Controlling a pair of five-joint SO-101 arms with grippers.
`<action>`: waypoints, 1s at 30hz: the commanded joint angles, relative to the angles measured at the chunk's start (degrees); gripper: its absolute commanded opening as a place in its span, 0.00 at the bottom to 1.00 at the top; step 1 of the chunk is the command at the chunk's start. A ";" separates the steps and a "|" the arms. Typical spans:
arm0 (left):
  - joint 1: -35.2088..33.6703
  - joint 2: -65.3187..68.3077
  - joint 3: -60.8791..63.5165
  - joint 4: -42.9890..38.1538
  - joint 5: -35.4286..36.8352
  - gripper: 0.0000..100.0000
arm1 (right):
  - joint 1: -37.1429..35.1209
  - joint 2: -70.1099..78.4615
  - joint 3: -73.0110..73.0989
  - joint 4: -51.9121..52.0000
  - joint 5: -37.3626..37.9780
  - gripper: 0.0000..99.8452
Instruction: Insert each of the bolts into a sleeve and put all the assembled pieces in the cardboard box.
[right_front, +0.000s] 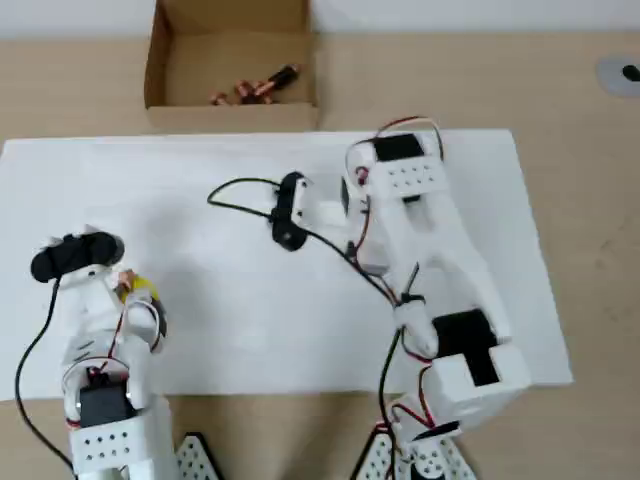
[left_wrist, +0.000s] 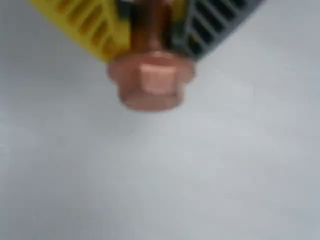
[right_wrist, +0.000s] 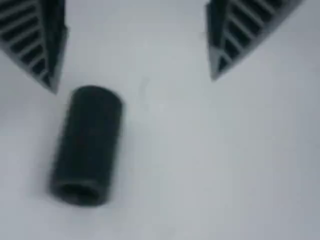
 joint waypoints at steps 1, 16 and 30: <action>-0.44 -0.40 -0.18 -1.32 0.09 0.01 | 0.84 0.84 -0.13 -0.70 0.79 0.24; -0.44 -0.40 -0.18 -1.32 0.00 0.01 | 0.84 9.54 -5.49 -2.81 -0.09 0.24; -0.44 -0.40 -0.18 -1.23 0.00 0.01 | 0.66 16.13 -9.19 1.14 0.62 0.24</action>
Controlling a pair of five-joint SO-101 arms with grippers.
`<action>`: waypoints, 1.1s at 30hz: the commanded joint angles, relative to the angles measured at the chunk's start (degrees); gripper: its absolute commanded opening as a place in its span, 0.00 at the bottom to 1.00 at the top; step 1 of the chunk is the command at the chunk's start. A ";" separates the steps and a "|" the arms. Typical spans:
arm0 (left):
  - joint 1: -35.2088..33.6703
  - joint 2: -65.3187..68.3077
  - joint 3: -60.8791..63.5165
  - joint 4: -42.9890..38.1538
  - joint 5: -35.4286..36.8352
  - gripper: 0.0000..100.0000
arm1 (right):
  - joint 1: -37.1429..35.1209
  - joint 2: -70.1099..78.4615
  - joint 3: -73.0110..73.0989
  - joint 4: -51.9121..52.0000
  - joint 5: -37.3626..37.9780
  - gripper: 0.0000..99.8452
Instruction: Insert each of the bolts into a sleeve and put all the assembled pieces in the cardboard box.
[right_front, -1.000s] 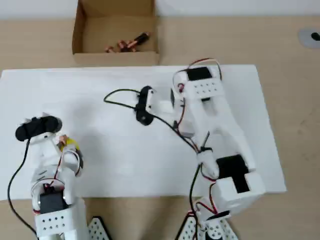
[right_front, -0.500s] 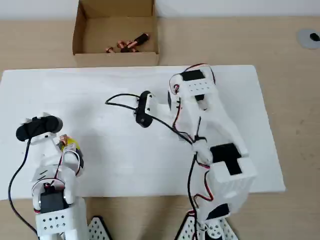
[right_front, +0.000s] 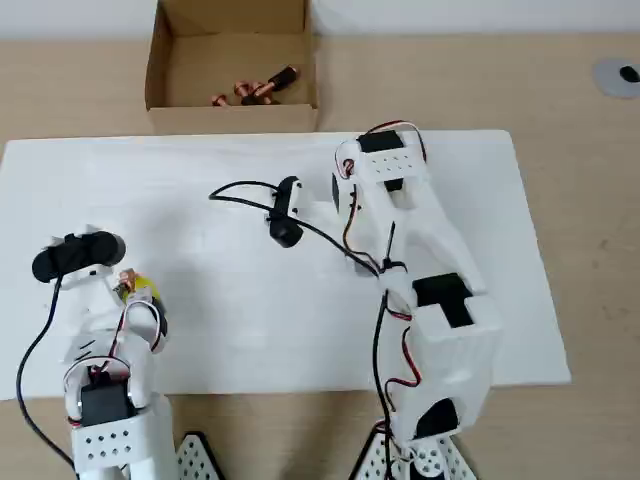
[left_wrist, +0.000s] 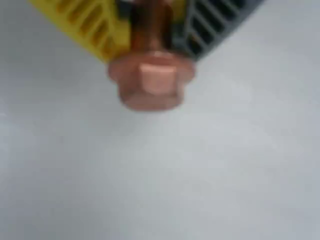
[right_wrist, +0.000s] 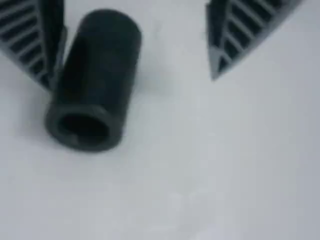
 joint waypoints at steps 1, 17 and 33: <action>-0.53 -0.40 -0.18 -1.23 0.00 0.01 | 0.75 0.66 -1.27 0.70 0.62 0.24; -0.88 -0.40 -0.18 -0.97 0.00 0.01 | 1.10 0.75 -1.01 2.81 0.62 0.24; -0.97 -0.40 -0.18 -0.79 0.00 0.01 | 1.10 0.75 -1.01 2.90 0.35 0.01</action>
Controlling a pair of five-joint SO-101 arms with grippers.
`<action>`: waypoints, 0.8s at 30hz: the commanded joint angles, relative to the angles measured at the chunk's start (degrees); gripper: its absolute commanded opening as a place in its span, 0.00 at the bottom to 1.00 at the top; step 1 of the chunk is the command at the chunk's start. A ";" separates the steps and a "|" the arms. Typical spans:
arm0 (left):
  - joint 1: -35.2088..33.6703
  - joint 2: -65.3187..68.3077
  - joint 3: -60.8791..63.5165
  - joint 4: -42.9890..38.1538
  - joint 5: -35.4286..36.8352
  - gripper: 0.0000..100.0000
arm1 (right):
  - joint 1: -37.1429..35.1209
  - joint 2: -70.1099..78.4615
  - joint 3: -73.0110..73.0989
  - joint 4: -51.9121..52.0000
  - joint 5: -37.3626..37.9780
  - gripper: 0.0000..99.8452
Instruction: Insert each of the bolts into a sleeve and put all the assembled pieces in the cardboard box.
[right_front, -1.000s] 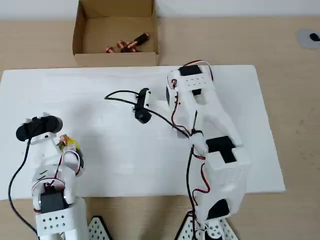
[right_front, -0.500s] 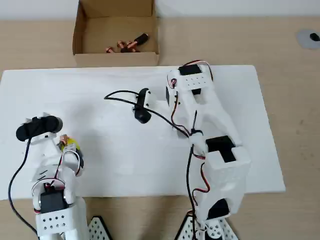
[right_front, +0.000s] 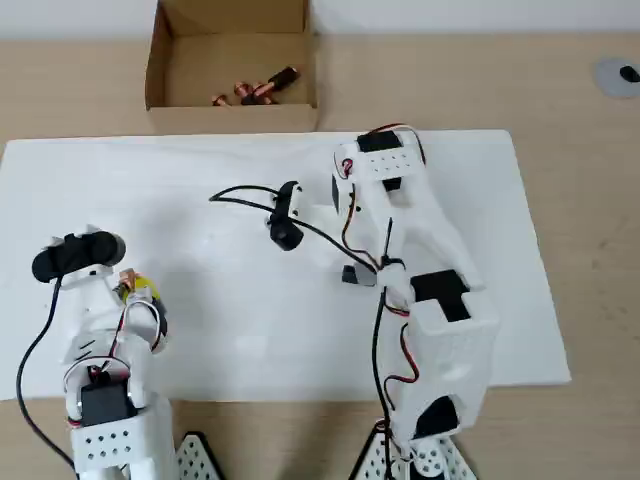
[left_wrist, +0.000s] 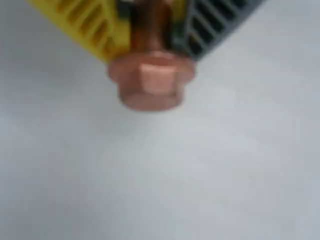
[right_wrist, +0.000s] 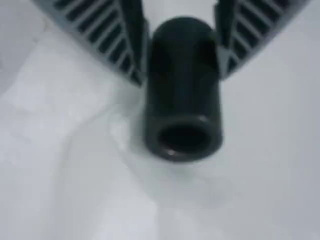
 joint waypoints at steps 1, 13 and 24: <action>-0.97 -0.40 -0.18 -0.79 0.00 0.01 | 1.10 -0.22 -0.22 0.70 0.35 0.01; -0.97 -0.40 -0.18 -0.79 0.00 0.01 | 1.10 -0.22 0.04 0.97 -1.23 0.02; -0.97 -0.40 -0.26 -0.79 0.00 0.01 | 1.19 -0.48 -0.22 1.05 -1.23 0.02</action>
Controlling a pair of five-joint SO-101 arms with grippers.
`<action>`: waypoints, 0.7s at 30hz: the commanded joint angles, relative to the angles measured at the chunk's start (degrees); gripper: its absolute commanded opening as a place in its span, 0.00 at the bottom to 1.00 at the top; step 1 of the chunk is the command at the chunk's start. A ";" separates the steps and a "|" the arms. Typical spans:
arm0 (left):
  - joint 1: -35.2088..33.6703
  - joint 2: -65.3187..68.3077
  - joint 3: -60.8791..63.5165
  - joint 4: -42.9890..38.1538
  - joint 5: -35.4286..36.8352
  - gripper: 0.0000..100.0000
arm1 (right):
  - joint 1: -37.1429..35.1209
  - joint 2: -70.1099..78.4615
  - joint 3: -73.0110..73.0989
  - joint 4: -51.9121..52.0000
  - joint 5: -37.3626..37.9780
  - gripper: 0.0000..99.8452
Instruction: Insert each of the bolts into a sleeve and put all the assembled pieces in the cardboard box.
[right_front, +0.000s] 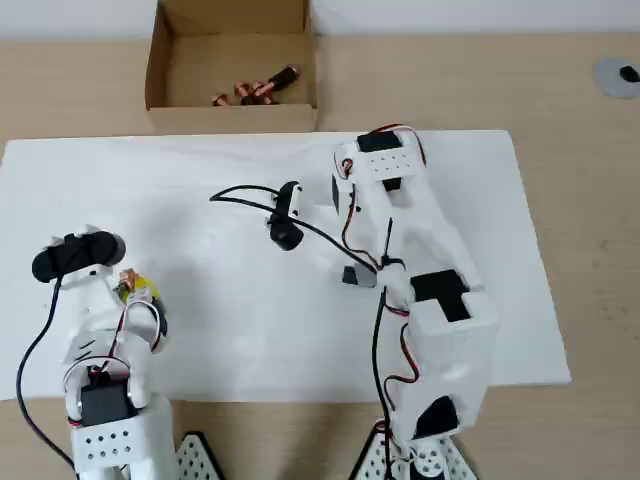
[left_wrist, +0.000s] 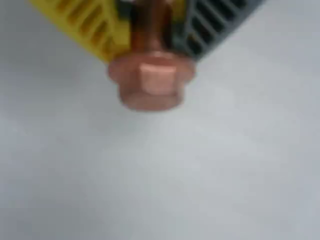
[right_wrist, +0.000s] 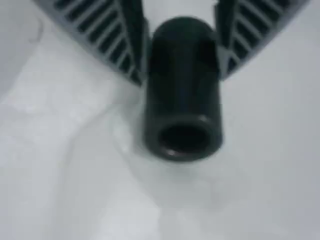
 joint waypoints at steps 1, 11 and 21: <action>-0.97 -0.40 -0.26 -0.79 0.00 0.01 | 1.19 -0.57 -0.31 0.70 -0.79 0.04; -0.97 -0.40 -0.26 -0.79 0.00 0.01 | 1.01 -0.66 -0.13 0.62 -2.46 0.24; -0.97 -0.40 -0.26 -0.79 0.00 0.01 | 0.84 -0.66 5.67 -2.37 -4.66 0.24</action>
